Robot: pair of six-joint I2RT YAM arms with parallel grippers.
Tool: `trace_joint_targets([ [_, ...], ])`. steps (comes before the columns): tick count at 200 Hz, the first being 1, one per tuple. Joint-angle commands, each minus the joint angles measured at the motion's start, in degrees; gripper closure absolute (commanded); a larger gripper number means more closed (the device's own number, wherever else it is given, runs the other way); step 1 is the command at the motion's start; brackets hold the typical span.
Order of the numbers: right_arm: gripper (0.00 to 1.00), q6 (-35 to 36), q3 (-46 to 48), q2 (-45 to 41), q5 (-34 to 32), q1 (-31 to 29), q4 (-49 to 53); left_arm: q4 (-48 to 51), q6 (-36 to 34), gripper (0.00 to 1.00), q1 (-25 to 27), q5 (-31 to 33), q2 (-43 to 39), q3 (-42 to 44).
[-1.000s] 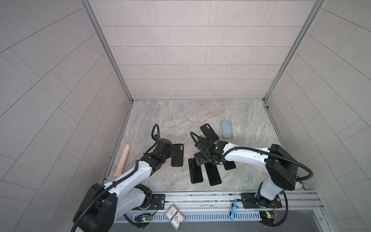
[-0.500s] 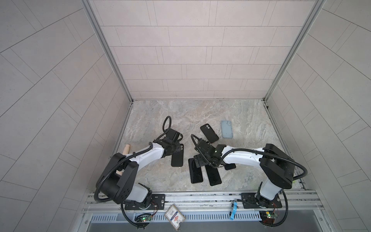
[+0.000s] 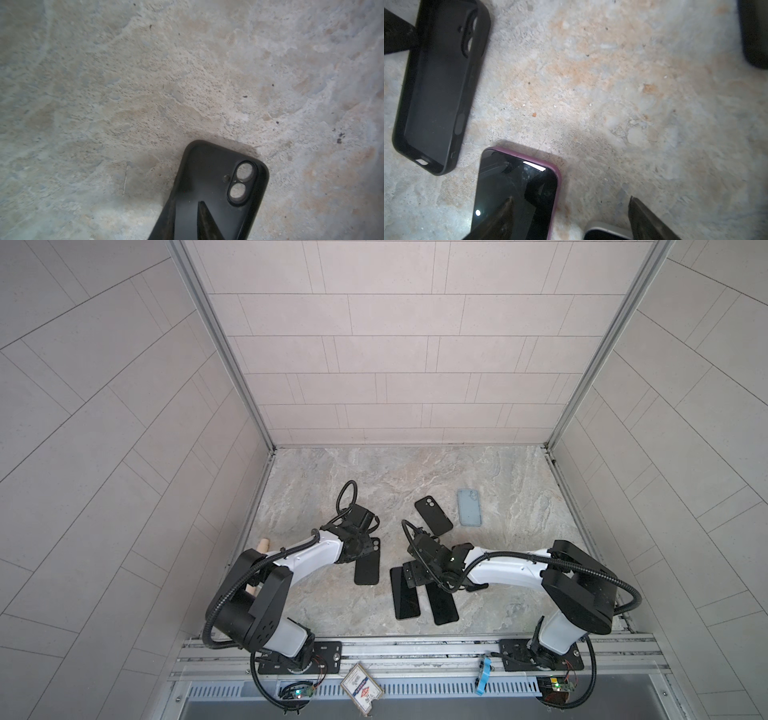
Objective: Put the phone into the phone case
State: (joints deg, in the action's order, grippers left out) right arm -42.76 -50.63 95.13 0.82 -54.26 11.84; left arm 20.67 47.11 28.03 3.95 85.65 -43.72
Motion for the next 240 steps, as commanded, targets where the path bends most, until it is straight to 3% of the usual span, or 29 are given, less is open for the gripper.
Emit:
trace_joint_targets([
  [1,0.12,-1.3,0.4,0.1,-0.8,-0.2,-0.3,2.6,1.5,0.76,0.0,2.4,1.0,-1.5],
  [87,0.12,-2.1,0.9,-0.2,-1.5,-0.1,-0.4,5.1,1.8,0.82,0.0,2.4,3.9,-3.8],
  [153,0.12,-2.4,1.0,0.1,-2.0,-0.2,-0.1,5.7,2.3,0.81,-0.1,2.1,4.5,-3.8],
  [213,0.12,-2.5,0.7,0.1,-2.6,-0.3,0.4,6.3,2.2,0.66,-0.2,1.1,6.9,-5.0],
  [225,0.12,-2.5,0.7,0.1,-2.7,-0.3,0.4,5.6,2.1,0.7,-0.3,0.8,6.2,-4.6],
  [240,0.12,-2.5,0.8,0.1,-2.7,-0.4,0.3,4.4,2.0,0.85,-0.3,0.3,4.8,-3.4],
])
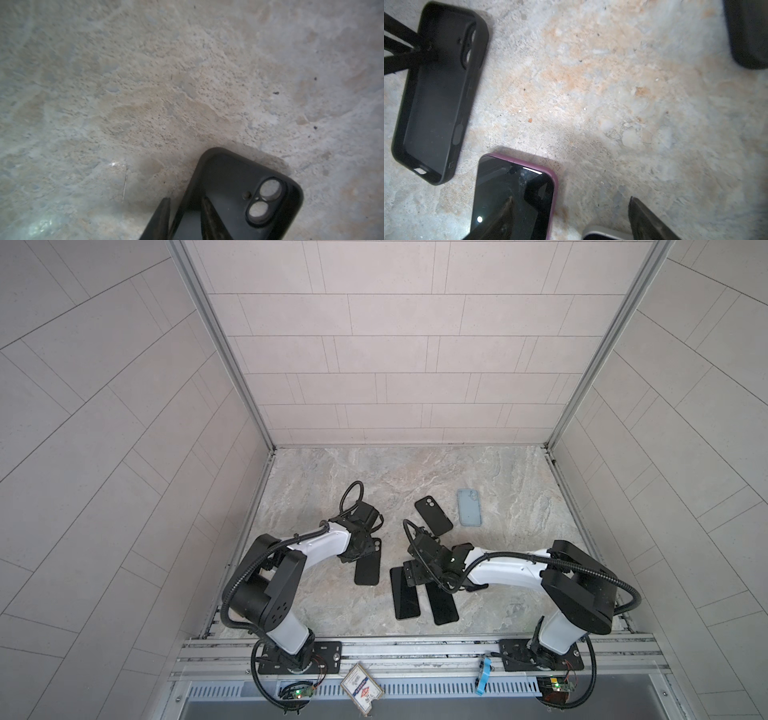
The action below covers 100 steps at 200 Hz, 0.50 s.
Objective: Put the phone into the phone case
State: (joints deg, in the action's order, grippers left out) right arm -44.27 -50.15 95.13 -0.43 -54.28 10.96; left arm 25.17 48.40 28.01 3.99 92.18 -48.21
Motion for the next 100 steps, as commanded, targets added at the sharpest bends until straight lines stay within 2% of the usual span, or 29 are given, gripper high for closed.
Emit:
trace_joint_targets([
  [1,0.12,-1.0,0.3,0.1,-1.4,-0.3,1.2,-0.1,0.7,0.87,-0.2,0.2,-1.9,1.1],
  [14,0.12,-1.0,0.2,0.3,-1.4,-0.4,1.4,-0.5,0.8,1.0,-0.2,0.5,-3.4,2.0],
  [52,0.13,-0.8,-0.8,1.2,-1.8,-0.7,2.4,0.8,1.1,1.0,-0.2,1.1,-9.0,3.6],
  [66,0.13,-0.8,-0.9,1.1,-2.2,-0.9,2.6,2.5,3.2,1.0,-0.2,1.1,-11.2,4.2],
  [100,0.13,-0.7,-1.7,1.7,-3.1,-1.2,3.3,0.7,11.9,1.0,-0.2,-6.8,-13.3,7.7],
])
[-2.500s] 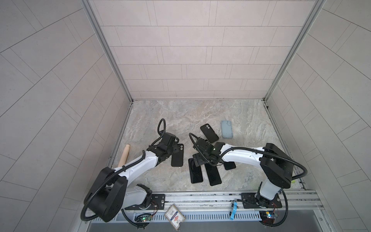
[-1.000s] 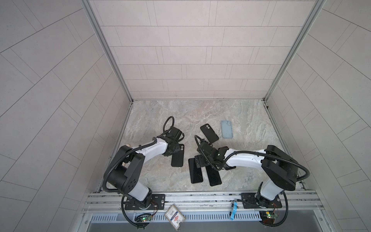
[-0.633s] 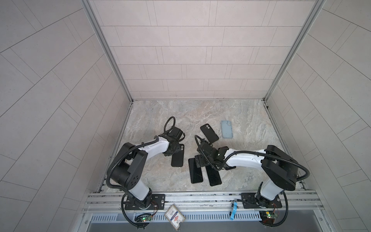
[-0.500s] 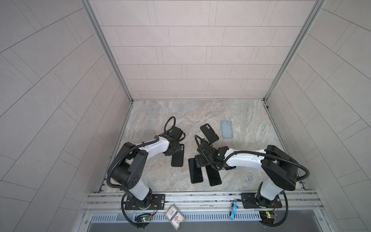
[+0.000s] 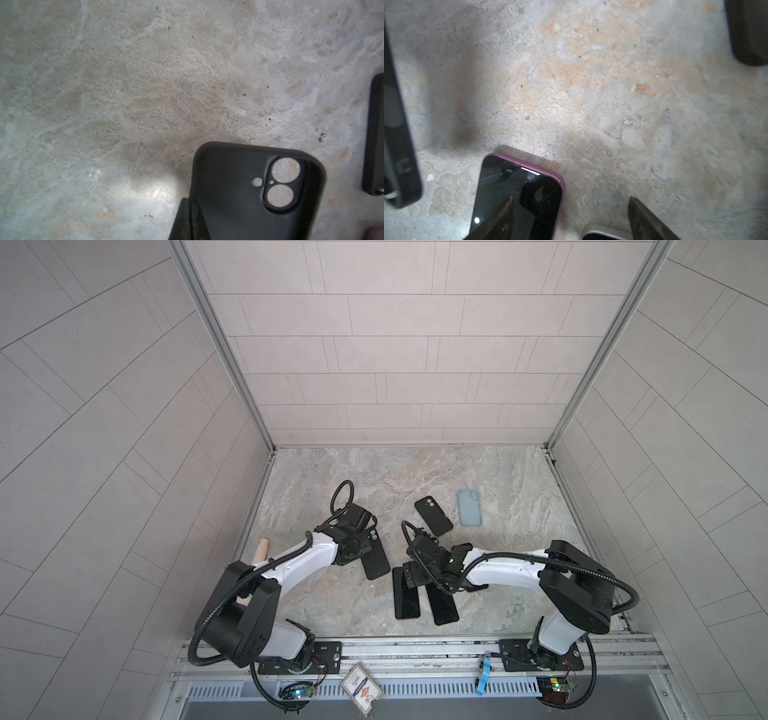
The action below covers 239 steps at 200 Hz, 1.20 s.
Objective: Put the phone into the phone case
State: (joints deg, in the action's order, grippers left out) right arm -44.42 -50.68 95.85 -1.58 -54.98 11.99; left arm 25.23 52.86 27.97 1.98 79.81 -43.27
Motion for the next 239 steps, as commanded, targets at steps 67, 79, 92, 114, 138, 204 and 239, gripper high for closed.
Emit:
trace_joint_targets([
  [67,0.13,-0.7,-2.2,1.7,-3.1,-1.0,3.7,0.1,18.5,1.0,-0.2,-6.1,-1.9,7.1],
  [79,0.13,-0.7,-2.1,1.6,-3.2,-0.9,3.7,1.6,19.7,1.0,-0.2,-4.3,-3.0,7.3],
  [92,0.13,-0.7,-2.1,1.7,-3.1,-1.0,3.6,4.1,20.2,1.0,-0.2,-1.4,-4.3,6.6],
  [114,0.13,-0.7,-2.3,1.9,-3.0,-1.0,3.7,10.6,20.1,1.0,-0.2,4.4,-5.1,3.8],
  [138,0.13,-0.6,-2.4,1.9,-3.0,-1.1,3.7,11.6,19.3,1.0,-0.2,5.7,-4.3,1.9],
  [204,0.14,-0.6,-1.8,1.3,-3.0,-1.3,3.2,12.3,17.5,1.0,-1.1,6.4,4.8,-8.1],
  [239,0.14,-0.4,-1.7,1.1,-3.1,-1.3,2.8,11.3,18.0,1.0,-1.1,3.7,9.0,-11.8],
])
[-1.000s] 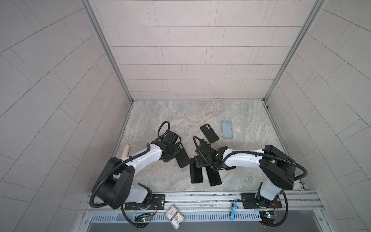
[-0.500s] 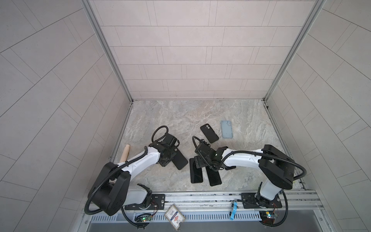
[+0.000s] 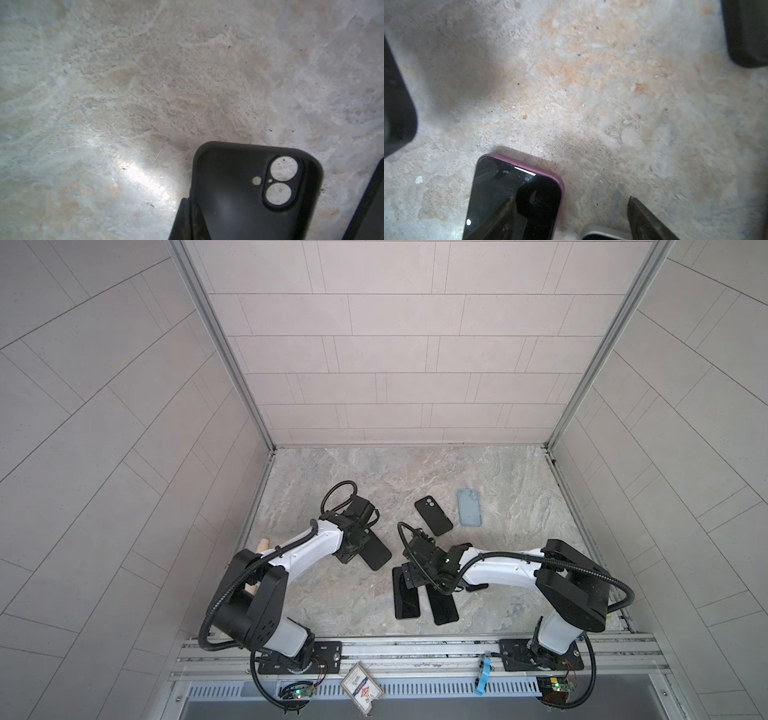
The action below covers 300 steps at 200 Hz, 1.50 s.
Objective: Put the phone into the phone case
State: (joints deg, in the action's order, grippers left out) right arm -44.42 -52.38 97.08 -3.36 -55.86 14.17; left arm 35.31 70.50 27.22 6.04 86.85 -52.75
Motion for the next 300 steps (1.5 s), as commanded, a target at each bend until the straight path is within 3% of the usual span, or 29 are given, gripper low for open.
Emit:
trace_joint_targets([
  [1,0.14,-0.4,0.1,-0.1,-1.3,-0.5,0.6,1.1,0.3,1.0,-0.3,-0.5,2.1,-2.3],
  [11,0.14,-0.4,0.2,-0.2,-1.3,-0.4,0.5,0.2,0.1,1.0,-0.3,-1.4,2.6,-2.7],
  [19,0.14,-0.3,0.2,-0.3,-1.2,-0.4,0.4,-0.2,-0.4,0.94,-0.2,-1.7,2.7,-2.8],
  [43,0.14,-0.1,0.9,-0.8,-1.1,-0.4,-0.1,-3.3,-2.9,0.48,-0.3,-1.9,0.0,-1.0],
  [64,0.14,-0.1,1.2,-1.3,-1.1,-0.3,-0.3,-6.5,-5.1,0.2,-0.3,-2.0,-4.0,1.5],
  [93,0.15,-0.4,1.5,-1.6,-1.3,-0.4,-0.4,-6.6,-9.3,0.2,-0.3,-2.7,-9.6,3.3],
  [123,0.14,-1.0,2.2,-4.8,-4.3,-3.1,0.4,-9.4,-15.7,0.21,-0.3,-4.0,-19.9,10.8],
  [168,0.09,-11.8,0.3,-2.2,-5.5,-10.0,2.4,-17.5,-18.8,0.21,-0.3,-2.9,-36.7,25.9],
  [174,0.09,-13.1,-0.8,-1.3,-6.2,-10.8,4.2,-19.7,-18.1,0.17,-0.3,-2.8,-38.6,28.8],
  [185,0.08,-15.1,-3.3,0.9,-7.7,-12.1,8.6,-23.7,-15.8,0.01,-0.6,-3.5,-41.8,33.2],
  [204,0.07,-18.4,-7.2,3.9,-9.9,-13.8,15.1,-25.9,-17.1,0.0,-0.9,-4.7,-48.1,34.9],
  [260,0.08,-24.0,-6.4,7.6,-4.7,-15.2,11.4,-27.3,-16.8,0.0,-0.9,-4.4,-50.4,35.7],
  [300,0.11,-26.6,-7.1,9.9,-4.6,-15.2,14.9,-27.3,-16.1,0.0,-0.9,-3.7,-50.5,37.6],
])
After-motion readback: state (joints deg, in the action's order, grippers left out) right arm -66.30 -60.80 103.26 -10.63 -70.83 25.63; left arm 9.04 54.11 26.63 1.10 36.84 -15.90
